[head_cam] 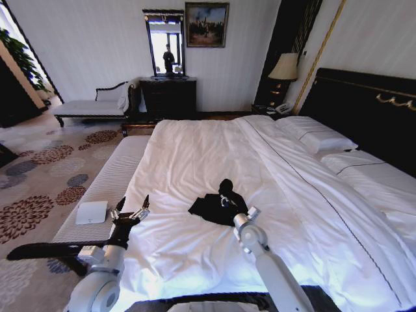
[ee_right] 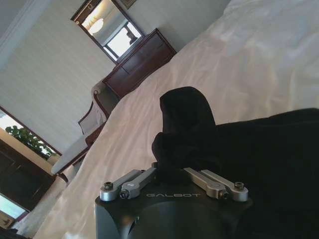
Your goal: Fold the clothes on the bed.
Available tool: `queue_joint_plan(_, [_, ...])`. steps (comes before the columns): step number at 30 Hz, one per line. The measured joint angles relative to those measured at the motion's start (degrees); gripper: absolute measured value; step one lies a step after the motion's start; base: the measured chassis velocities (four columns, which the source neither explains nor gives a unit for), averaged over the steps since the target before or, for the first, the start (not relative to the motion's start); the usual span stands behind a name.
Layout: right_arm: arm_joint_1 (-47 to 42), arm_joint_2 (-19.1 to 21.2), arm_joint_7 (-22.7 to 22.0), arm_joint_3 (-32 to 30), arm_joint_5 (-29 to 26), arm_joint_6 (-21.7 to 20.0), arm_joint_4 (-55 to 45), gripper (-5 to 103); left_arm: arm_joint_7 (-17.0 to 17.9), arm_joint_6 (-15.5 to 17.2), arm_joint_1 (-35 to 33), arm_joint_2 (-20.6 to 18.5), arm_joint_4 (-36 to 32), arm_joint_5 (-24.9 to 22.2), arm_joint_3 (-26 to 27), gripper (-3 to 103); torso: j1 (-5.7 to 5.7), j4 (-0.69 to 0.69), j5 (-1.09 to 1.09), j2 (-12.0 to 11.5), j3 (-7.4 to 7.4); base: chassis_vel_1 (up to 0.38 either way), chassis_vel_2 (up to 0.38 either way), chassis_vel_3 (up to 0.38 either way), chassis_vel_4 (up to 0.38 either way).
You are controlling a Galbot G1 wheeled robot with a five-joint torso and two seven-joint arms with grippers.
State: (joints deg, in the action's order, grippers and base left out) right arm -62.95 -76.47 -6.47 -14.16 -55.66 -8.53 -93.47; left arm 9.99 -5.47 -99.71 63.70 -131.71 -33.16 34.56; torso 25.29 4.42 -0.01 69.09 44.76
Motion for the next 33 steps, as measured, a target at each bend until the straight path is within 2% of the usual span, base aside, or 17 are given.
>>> queue_joint_plan(6, [0.0, -2.2, -0.7, 0.9, 0.8, 0.9, 0.6, 4, 0.0, 0.0, 0.0, 0.0, 0.0, 0.0, 0.0, 100, 0.00, -0.01, 0.00, 0.0, -0.01, 0.000, 0.000, 0.000, 0.000])
queue_joint_plan(11, [-0.7, -2.4, 0.7, 1.4, 3.5, 1.7, 3.3, 4, 0.0, 0.0, 0.0, 0.0, 0.0, 0.0, 0.0, 100, 0.00, 0.00, 0.01, 0.0, -0.01, 0.000, 0.000, 0.000, 0.000])
queue_joint_plan(18, [-0.6, -1.9, 1.2, 1.7, 4.2, 1.8, 3.6, 4, 0.0, 0.0, 0.0, 0.0, 0.0, 0.0, 0.0, 100, 0.00, 0.00, 0.01, 0.0, 0.00, 0.000, 0.000, 0.000, 0.000])
queue_joint_plan(19, [-0.5, -1.8, 1.4, 1.7, 5.0, 1.8, 3.4, 1, 0.0, 0.0, 0.0, 0.0, 0.0, 0.0, 0.0, 100, 0.00, 0.00, 0.01, 0.0, -0.01, 0.000, 0.000, 0.000, 0.000])
queue_joint_plan(21, [-0.7, -1.7, 1.9, 2.1, 7.2, 2.1, 2.4, 11, 0.0, 0.0, 0.0, 0.0, 0.0, 0.0, 0.0, 100, 0.00, 0.00, 0.00, 0.0, -0.01, 0.000, 0.000, 0.000, 0.000])
queue_joint_plan(24, [-1.6, -1.1, 2.5, 3.2, 9.6, 2.5, 0.8, 16, 0.0, 0.0, 0.0, 0.0, 0.0, 0.0, 0.0, 100, 0.00, 0.00, 0.00, 0.0, 0.00, 0.000, 0.000, 0.000, 0.000])
queue_joint_plan(28, [-3.0, -0.2, 4.8, 6.0, 16.1, 5.0, -0.9, 37, 0.0, 0.0, 0.0, 0.0, 0.0, 0.0, 0.0, 100, -0.01, 0.00, 0.01, 0.0, -0.01, 0.000, 0.000, 0.000, 0.000])
queue_joint_plan(30, [-3.0, -0.1, 5.1, 6.5, 17.5, 5.5, -0.9, 37, 0.0, 0.0, 0.0, 0.0, 0.0, 0.0, 0.0, 100, -0.01, 0.00, 0.00, 0.0, -0.01, 0.000, 0.000, 0.000, 0.000])
queue_joint_plan(33, [-2.6, -0.1, 5.6, 7.4, 20.8, 8.0, -1.5, 54, 0.0, 0.0, 0.0, 0.0, 0.0, 0.0, 0.0, 100, -0.01, 0.00, 0.01, 0.0, -0.01, 0.000, 0.000, 0.000, 0.000])
